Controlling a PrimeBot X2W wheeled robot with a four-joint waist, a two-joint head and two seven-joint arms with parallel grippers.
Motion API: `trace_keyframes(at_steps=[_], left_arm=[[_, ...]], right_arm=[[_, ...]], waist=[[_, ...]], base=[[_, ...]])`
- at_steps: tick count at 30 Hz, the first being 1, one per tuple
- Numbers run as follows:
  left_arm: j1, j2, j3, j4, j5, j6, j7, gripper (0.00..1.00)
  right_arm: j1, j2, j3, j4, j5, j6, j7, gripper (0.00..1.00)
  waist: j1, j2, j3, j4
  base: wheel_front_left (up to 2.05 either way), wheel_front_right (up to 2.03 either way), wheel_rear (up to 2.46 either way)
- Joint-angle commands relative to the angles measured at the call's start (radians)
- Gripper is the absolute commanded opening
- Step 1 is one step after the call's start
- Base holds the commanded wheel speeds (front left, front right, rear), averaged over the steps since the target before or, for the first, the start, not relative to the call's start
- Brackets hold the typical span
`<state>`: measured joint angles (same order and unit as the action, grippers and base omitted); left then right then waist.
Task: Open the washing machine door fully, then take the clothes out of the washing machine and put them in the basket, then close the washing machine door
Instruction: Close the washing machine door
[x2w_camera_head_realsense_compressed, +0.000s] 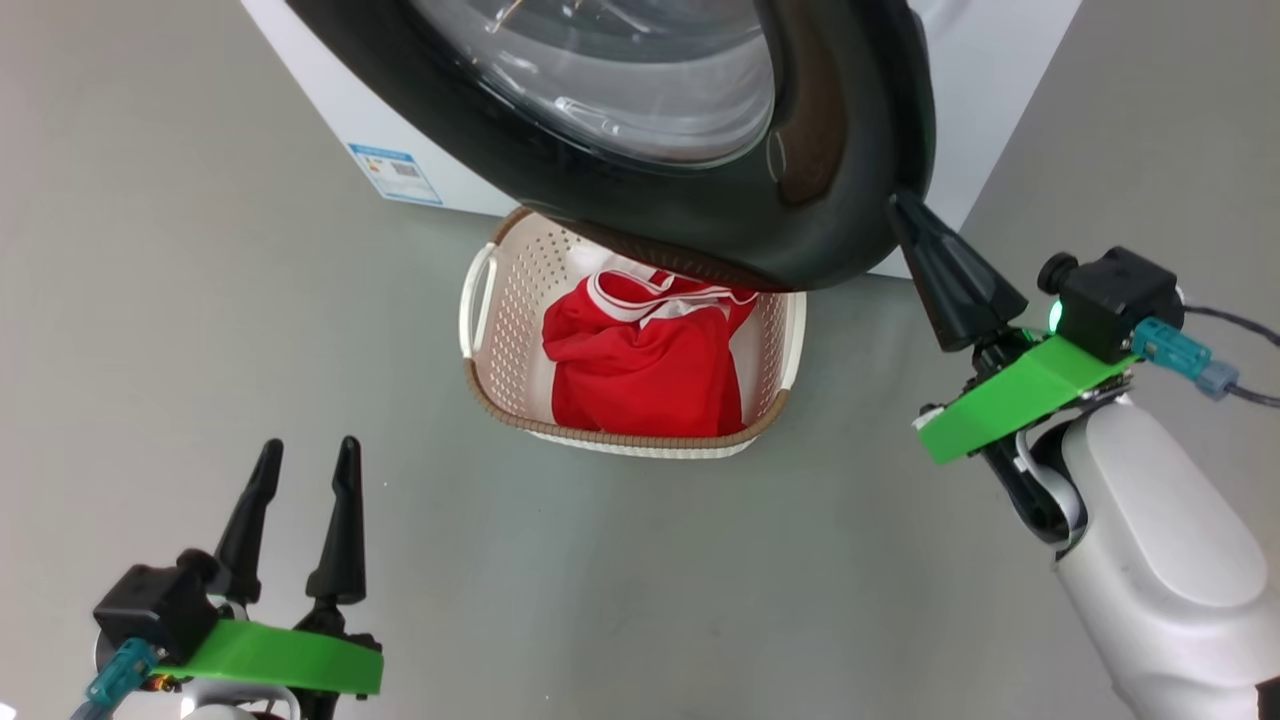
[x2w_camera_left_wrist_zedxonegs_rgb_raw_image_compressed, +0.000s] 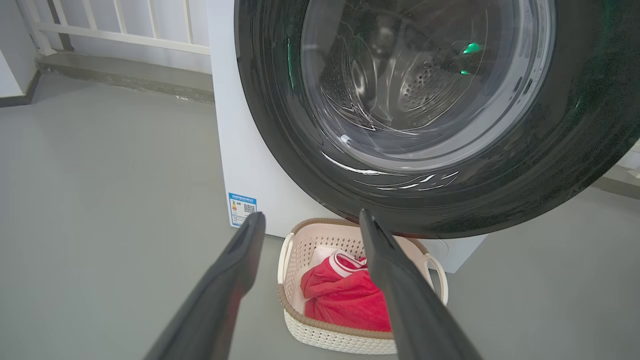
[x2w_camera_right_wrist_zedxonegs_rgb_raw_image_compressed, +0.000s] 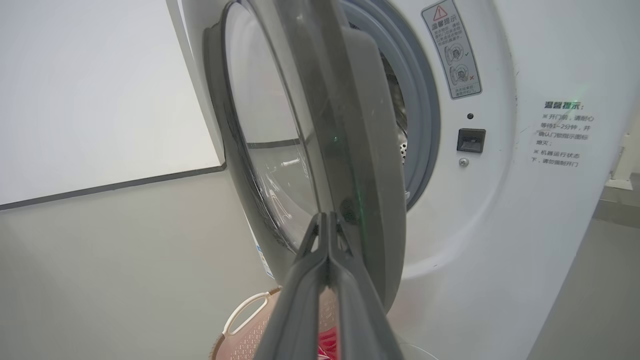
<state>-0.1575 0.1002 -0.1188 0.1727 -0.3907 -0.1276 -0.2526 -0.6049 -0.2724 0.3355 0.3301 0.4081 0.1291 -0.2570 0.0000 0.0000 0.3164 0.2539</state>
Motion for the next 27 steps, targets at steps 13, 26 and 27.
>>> trace_keyframes(at_steps=[13, 26, 27], left_arm=[[-0.065, 0.015, 0.022, -0.04, -0.008, -0.003, -0.009, 1.0], [-0.106, 0.004, -0.007, -0.057, -0.016, -0.003, -0.009, 1.0], [-0.108, 0.003, -0.009, -0.058, -0.017, -0.003, -0.009, 1.0]], right_arm=[[-0.105, 0.007, -0.039, 0.018, -0.005, 0.002, -0.005, 0.0], [-0.236, 0.004, -0.095, 0.067, -0.018, 0.002, -0.005, 0.0], [-0.247, 0.003, -0.098, 0.071, -0.019, 0.002, -0.005, 0.0]], waist=[[0.0, 0.0, 0.056, 0.021], [0.0, 0.0, 0.115, 0.046], [0.0, 0.0, 0.118, 0.048]], base=[[0.0, 0.0, 0.0], [0.0, 0.0, 0.0], [0.0, 0.0, 0.0]])
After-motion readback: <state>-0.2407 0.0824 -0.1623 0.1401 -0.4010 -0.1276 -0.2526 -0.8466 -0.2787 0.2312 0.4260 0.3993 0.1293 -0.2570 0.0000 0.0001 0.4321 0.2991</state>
